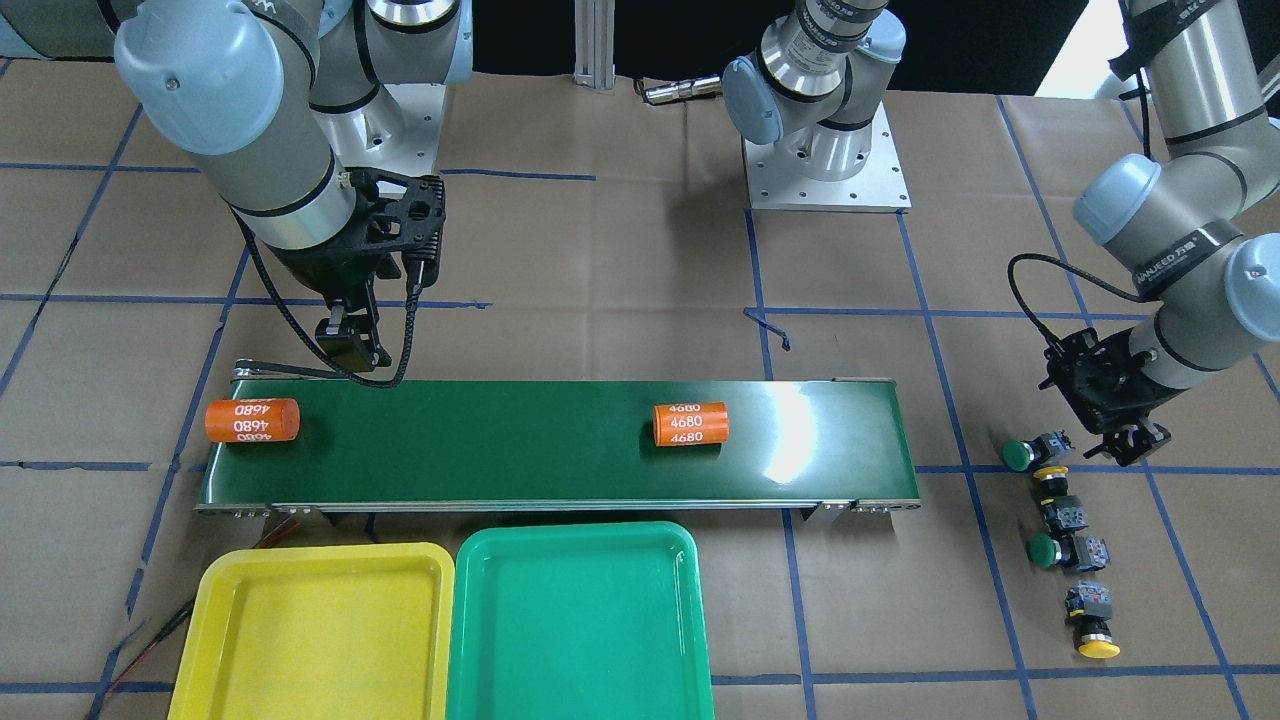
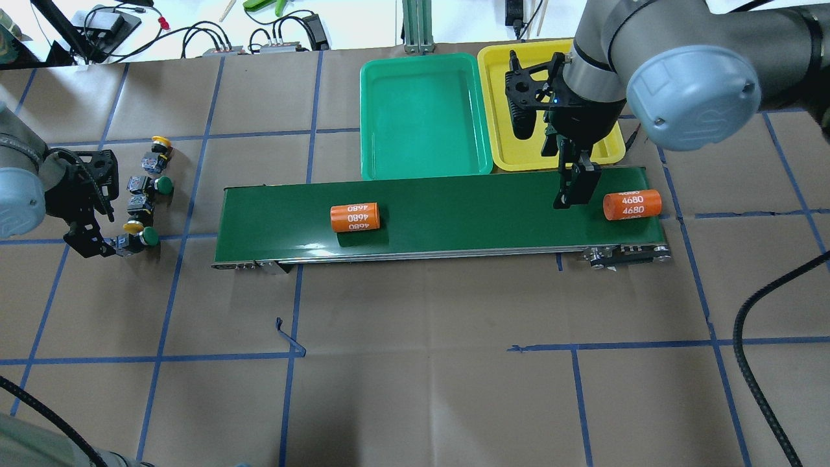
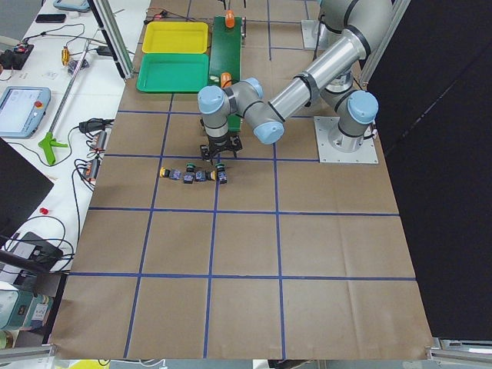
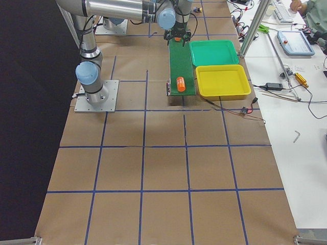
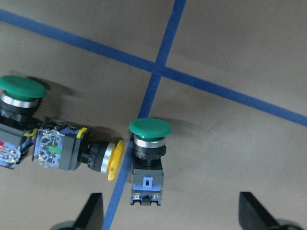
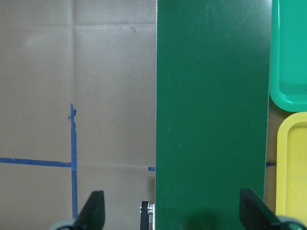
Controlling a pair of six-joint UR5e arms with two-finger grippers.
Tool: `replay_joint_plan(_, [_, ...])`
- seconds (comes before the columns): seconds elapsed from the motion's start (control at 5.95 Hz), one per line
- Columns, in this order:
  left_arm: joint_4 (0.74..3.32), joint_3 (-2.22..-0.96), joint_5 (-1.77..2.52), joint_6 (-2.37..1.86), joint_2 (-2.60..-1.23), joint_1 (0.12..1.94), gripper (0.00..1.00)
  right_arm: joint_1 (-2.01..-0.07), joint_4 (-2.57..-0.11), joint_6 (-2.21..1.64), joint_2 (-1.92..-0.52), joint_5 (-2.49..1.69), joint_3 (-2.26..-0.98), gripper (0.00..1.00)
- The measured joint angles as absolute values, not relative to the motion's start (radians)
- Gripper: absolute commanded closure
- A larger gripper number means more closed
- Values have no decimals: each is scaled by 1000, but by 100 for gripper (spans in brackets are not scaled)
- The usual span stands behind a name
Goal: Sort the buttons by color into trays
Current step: 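Grasp a green-capped button with the left gripper while right hovers, then place the green-capped button on the belt with the left gripper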
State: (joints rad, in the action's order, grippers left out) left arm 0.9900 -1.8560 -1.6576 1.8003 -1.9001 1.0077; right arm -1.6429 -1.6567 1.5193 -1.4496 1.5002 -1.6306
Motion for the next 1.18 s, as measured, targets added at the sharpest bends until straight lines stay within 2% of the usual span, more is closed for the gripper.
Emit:
replay_joint_plan(0.67, [852, -1911, -1636, 1877, -1987, 989, 4, -1643, -1657, 1516, -1450, 1502, -1631, 0])
replay_joint_plan(0.84, [846, -1919, -1633, 1879, -1996, 990, 26, -1643, -1657, 1516, -1450, 1501, -1631, 0])
replay_joint_plan(1.01, [844, -1929, -1629, 1879, -1995, 993, 67, -1643, -1657, 1516, -1450, 1501, -1631, 0])
replay_joint_plan(1.18, [843, -1935, -1629, 1880, -1986, 999, 87, -1643, -1657, 1516, -1450, 1500, -1630, 0])
